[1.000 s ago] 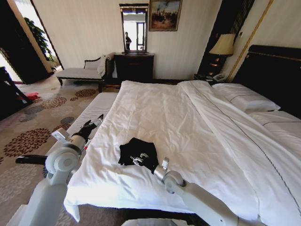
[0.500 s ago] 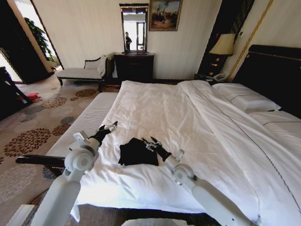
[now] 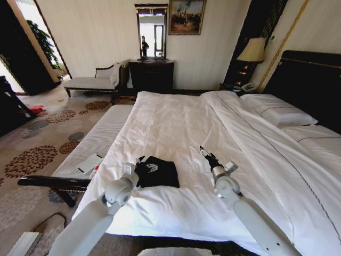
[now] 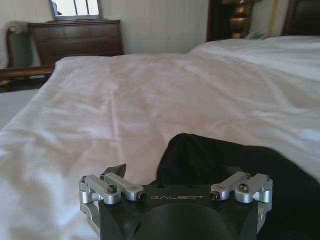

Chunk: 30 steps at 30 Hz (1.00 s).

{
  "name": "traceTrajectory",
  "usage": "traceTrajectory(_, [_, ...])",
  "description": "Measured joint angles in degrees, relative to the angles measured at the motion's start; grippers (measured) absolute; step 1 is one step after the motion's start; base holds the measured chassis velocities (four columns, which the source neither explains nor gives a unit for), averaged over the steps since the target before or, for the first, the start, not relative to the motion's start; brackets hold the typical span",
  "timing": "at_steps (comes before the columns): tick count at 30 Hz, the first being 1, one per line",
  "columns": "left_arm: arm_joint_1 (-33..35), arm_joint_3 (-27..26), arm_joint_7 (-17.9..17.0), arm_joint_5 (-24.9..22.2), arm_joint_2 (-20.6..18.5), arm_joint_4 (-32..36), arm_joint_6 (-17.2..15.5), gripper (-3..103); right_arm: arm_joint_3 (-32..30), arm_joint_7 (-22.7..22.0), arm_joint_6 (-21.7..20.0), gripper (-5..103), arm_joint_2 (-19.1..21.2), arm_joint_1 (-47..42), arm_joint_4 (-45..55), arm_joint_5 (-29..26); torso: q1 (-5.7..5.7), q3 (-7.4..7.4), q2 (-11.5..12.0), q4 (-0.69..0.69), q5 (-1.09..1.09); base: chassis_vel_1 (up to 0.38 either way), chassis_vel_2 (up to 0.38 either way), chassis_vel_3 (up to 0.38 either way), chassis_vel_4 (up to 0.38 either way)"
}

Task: Fold the clothes on the bed.

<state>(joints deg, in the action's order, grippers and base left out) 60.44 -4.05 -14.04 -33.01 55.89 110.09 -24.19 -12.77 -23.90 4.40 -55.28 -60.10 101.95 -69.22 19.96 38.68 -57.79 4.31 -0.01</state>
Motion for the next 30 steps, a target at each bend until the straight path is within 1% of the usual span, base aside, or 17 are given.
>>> traceTrajectory(3, [1.18,-4.2,-1.03,0.22,0.15,-2.45,-0.06,100,-0.05,-0.64,-0.13,100,-0.42,-0.27,0.73,0.37,0.0,0.0,0.0,0.0,0.01,0.0,0.0,0.0,0.0])
traceTrajectory(4, [1.18,-4.2,-1.03,0.22,0.15,-2.45,-0.06,100,-0.05,-0.64,-0.13,100,-0.42,-0.27,0.73,0.37,0.0,0.0,0.0,0.0,0.01,0.0,0.0,0.0,0.0])
traceTrajectory(8, [3.4,-8.83,-1.65,-1.02,-0.18,-4.84,-0.1,100,0.37,-1.7,-0.69,100,-0.56,-0.7,1.77,1.17,0.0,0.0,0.0,0.0,0.01,0.0,0.0,0.0,0.0])
traceTrajectory(14, [6.07,-11.28,-2.28,-2.57,1.15,-4.09,0.07,100,0.71,-2.99,-1.1,100,-0.42,-0.83,2.93,2.04,0.0,0.0,0.0,0.0,0.0,0.0,0.0,0.0,0.0])
traceTrajectory(16, [7.5,-13.71,-2.51,-3.83,2.17,-1.14,1.3,100,0.07,-3.24,-1.12,100,-0.09,-1.29,4.09,2.32,0.0,0.0,0.0,0.01,0.0,0.0,0.0,0.0,0.0])
traceTrajectory(18, [8.86,-18.14,-3.33,-7.95,3.21,4.18,2.15,100,-1.65,-1.77,-0.96,100,0.54,-2.39,5.84,2.97,0.01,0.0,0.0,0.01,0.01,0.0,0.0,0.0,0.0])
traceTrajectory(19, [8.86,-18.14,-3.33,-7.95,3.21,4.18,2.15,100,-1.65,-1.77,-0.96,100,0.54,-2.39,5.84,2.97,0.01,0.0,0.0,0.01,0.01,0.0,0.0,0.0,0.0])
traceTrajectory(20, [9.08,-19.16,-3.57,-8.89,3.4,5.3,2.22,100,-2.08,-1.27,-0.9,100,0.69,-2.68,6.18,3.34,0.0,0.0,0.0,0.01,0.02,0.0,0.0,0.0,0.0])
traceTrajectory(21, [9.68,-23.55,-4.87,-12.45,4.09,9.38,2.43,100,-3.93,1.37,-0.32,100,1.41,-3.95,7.25,5.82,0.0,-0.01,0.0,0.01,0.02,0.0,0.0,0.0,0.0])
traceTrajectory(23, [9.91,-27.45,-6.68,-15.78,4.46,12.16,2.46,100,-5.7,4.44,0.55,100,2.09,-5.15,7.71,8.62,0.0,-0.01,0.0,0.01,0.02,0.0,0.0,0.0,0.0])
traceTrajectory(24, [10.17,-30.15,-8.35,-18.25,4.57,13.95,2.42,100,-6.91,6.34,1.13,100,2.57,-5.96,7.96,10.26,0.0,-0.01,0.0,0.02,0.03,0.0,0.0,0.0,0.0])
traceTrajectory(25, [11.36,-34.8,-11.18,-21.69,4.65,16.56,2.32,100,-9.15,9.16,2.07,100,3.34,-7.61,8.73,12.37,0.0,-0.01,0.0,0.02,0.02,0.0,0.0,0.0,0.0])
traceTrajectory(26, [11.36,-34.8,-11.18,-21.69,4.65,16.56,2.32,100,-9.15,9.16,2.07,100,3.34,-7.61,8.73,12.37,0.0,-0.01,0.0,0.02,0.02,0.0,0.0,0.0,0.0])
traceTrajectory(27, [12.88,-37.55,-12.54,-22.74,4.66,18.1,2.36,100,-10.77,10.69,2.72,100,3.74,-8.9,9.57,13.43,0.0,-0.01,0.0,0.01,0.02,0.0,0.0,0.0,0.0])
traceTrajectory(28, [15.73,-40.38,-13.32,-21.91,4.67,19.9,3.16,100,-12.82,12.11,3.42,100,4.09,-10.58,10.9,14.64,0.01,-0.01,0.0,0.0,0.02,0.0,0.0,0.0,0.0])
traceTrajectory(29, [16.77,-41.11,-13.33,-21.11,4.7,20.41,3.61,100,-13.53,12.46,3.65,100,4.17,-11.17,11.45,15.02,0.01,0.0,0.0,0.0,0.02,0.0,0.0,0.0,0.0])
traceTrajectory(30, [20.98,-43.53,-12.32,-16.03,4.99,21.97,6.52,100,-16.45,13.41,4.47,100,4.3,-13.96,14.04,17.03,0.0,-0.01,0.0,-0.02,0.0,0.0,0.0,0.0,0.0])
